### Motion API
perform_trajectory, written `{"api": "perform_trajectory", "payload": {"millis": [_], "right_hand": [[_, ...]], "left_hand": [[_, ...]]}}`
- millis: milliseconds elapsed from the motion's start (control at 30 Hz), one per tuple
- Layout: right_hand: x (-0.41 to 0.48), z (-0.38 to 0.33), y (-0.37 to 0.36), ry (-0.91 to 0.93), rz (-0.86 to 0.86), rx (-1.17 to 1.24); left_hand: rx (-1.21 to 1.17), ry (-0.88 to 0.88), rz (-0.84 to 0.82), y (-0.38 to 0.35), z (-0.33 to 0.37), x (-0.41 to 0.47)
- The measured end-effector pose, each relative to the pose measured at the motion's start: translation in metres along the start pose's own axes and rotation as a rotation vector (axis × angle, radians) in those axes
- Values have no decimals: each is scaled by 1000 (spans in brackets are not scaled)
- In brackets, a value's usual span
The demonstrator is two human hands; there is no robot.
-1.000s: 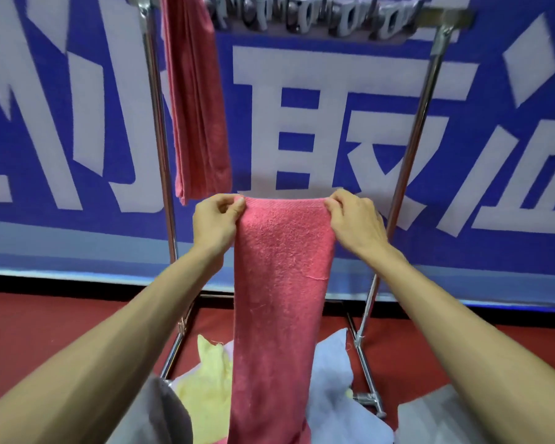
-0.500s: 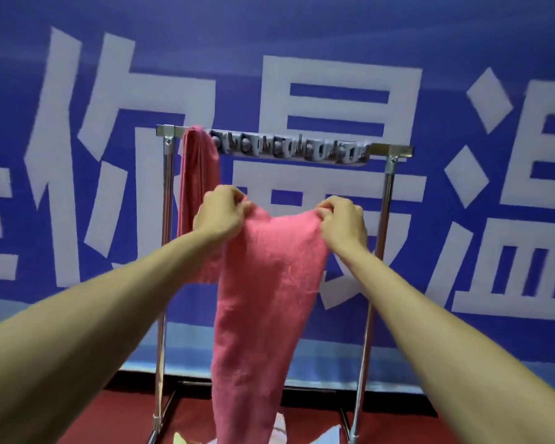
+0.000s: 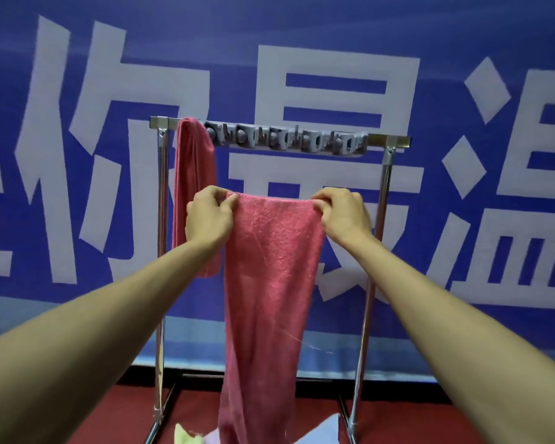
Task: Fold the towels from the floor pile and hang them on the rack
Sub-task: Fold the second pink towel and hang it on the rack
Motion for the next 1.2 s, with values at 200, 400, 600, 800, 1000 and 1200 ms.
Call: {"api": "perform_trajectory", "payload": {"millis": [200, 400, 600, 800, 1000, 1200], "right_hand": [[-19, 30, -36, -19, -164, -127], [-62, 88, -103, -163, -343, 128], [-126, 136, -175, -450, -509, 590], [-167, 147, -216, -674, -570, 1015], [-181, 128, -231, -797, -592, 1246], [-203, 114, -231, -834, -593, 1258]], "left_hand": [[-89, 68, -113, -23, -37, -14], [-205, 232, -288, -61, -118, -59], [-252, 438, -353, -83, -194, -123], [-602, 872, -275, -109, -227, -167], [-775, 984, -302, -116, -213, -176], [-697, 870, -443, -110, -209, -194]]}}
Point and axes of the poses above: each hand's wrist, its own x-axis towards the middle knuckle, its own y-axis out of the back of the hand, z = x × y, the point moved 5 cm from there along x, towards the middle knuckle, and after that the axes turned 11 degrees about -z, right-handed, at the moved point
